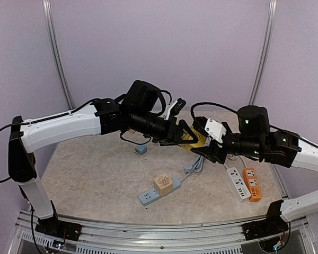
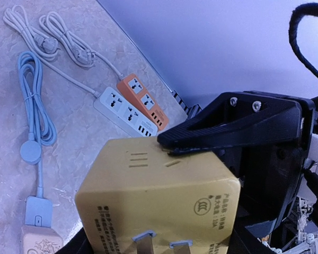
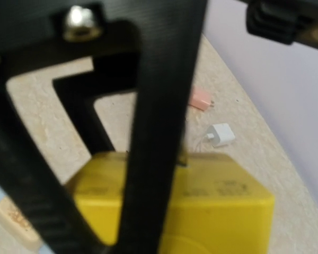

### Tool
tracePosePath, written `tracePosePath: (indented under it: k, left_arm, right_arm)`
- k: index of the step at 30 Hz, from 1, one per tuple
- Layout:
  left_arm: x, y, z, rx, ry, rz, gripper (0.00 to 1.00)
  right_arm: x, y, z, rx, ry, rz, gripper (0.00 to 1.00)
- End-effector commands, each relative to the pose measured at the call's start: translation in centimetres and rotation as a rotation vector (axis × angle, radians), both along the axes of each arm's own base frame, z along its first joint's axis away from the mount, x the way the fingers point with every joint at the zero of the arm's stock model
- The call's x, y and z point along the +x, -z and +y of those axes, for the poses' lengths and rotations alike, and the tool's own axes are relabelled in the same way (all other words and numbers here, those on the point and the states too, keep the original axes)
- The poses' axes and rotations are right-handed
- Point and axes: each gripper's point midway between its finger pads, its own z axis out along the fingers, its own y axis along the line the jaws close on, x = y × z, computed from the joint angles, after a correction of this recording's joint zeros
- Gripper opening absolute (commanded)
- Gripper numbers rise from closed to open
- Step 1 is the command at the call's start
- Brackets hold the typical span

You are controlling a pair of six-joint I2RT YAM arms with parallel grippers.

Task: Insert the plug
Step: Pass from the right arm to the left, then pass from the left arm to the right

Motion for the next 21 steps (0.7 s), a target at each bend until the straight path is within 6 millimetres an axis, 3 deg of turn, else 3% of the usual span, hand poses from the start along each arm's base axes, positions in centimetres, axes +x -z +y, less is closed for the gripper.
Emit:
tracePosePath:
  k: [1, 4, 6, 7, 10, 12, 16, 21]
  left_arm:
    - [-0.1, 0.7, -0.6, -0.001, 0.011, 0.007, 0.59]
    - [0.0, 0.9, -0.6, -0.007, 0.01, 0.007, 0.43]
    - [-0.1, 0.7, -0.4, -0.021, 0.009, 0.005, 0.34]
    - [0.0, 0.7, -0.4, -0.031, 0.008, 0.007, 0.3]
    - [0.1, 0.3, 0.1, -0.079, 0.014, 0.026, 0.18]
    - [0.1, 0.0, 0.4, -0.122, 0.022, 0.037, 0.15]
    - [-0.4, -1.5, 1.2, -0.212, 0.054, 0.044, 0.12]
    - [-1.5, -3.7, 1.8, -0.32, 0.112, 0.022, 0.11]
  right_arm:
    - [-0.3, -1.1, 0.7, 0.009, -0.015, -0.016, 0.0]
    - [-0.5, -0.8, 0.7, -0.006, -0.016, -0.022, 0.02]
    - [-0.5, -0.9, 0.5, 0.004, -0.016, -0.03, 0.11]
    - [-0.7, -1.2, 0.5, 0.021, -0.022, -0.04, 0.17]
    - [-1.3, -2.2, 0.0, 0.075, -0.038, -0.075, 0.52]
    - [-2.0, -2.9, -0.3, 0.116, -0.063, -0.108, 0.7]
    - [-3.5, -4.5, -1.4, 0.219, -0.105, -0.201, 0.86]
    - [-4.4, -4.8, -2.4, 0.3, -0.128, -0.304, 0.94]
